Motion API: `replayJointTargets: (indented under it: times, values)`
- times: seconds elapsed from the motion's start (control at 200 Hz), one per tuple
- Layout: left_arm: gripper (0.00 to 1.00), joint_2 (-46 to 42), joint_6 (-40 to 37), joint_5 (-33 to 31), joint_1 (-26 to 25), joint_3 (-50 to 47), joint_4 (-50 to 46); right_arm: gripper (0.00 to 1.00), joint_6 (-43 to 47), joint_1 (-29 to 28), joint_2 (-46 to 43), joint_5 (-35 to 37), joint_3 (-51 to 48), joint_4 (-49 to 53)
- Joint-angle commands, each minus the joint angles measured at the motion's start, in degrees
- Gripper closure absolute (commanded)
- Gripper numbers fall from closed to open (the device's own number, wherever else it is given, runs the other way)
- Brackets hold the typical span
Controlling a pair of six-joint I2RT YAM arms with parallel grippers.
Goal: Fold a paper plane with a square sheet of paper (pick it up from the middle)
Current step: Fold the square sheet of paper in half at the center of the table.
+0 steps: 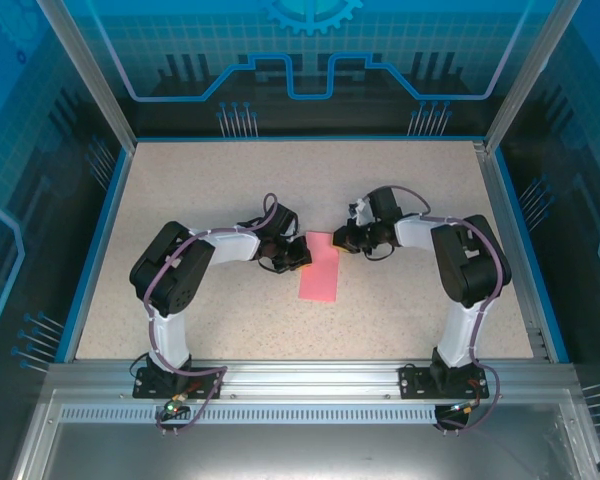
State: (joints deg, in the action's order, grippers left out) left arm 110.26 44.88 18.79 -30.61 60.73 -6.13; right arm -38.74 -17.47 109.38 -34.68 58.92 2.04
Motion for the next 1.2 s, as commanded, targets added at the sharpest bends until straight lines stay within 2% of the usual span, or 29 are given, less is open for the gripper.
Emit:
replayJointTargets:
  times: [0.0,0.25,0.545,1.08,1.195]
  values:
    - [1.0,4.7,-1.11,-3.98,-0.86,-1.45,-6.52,0.93,0.78,0.9,3.03,-0.79,1.07,1.64]
    - [1.0,4.54,-1.16,-4.06,-0.92,-1.75,-6.47,0.93,0.85,1.25,5.58,1.57,1.36,2.5]
    - [1.0,4.53,-1.12,-4.08,-0.96,-1.89,-6.35,0.93,1.01,1.86,2.78,-0.57,5.59,5.34]
    - [1.0,4.09,-1.56,-4.2,-1.11,-1.92,-6.79,0.93,1.61,2.59,9.51,1.64,8.41,8.83]
    - [1.0,4.0,-1.34,-4.28,-1.11,-2.02,-6.77,0.93,1.62,2.86,9.88,2.92,11.05,14.08]
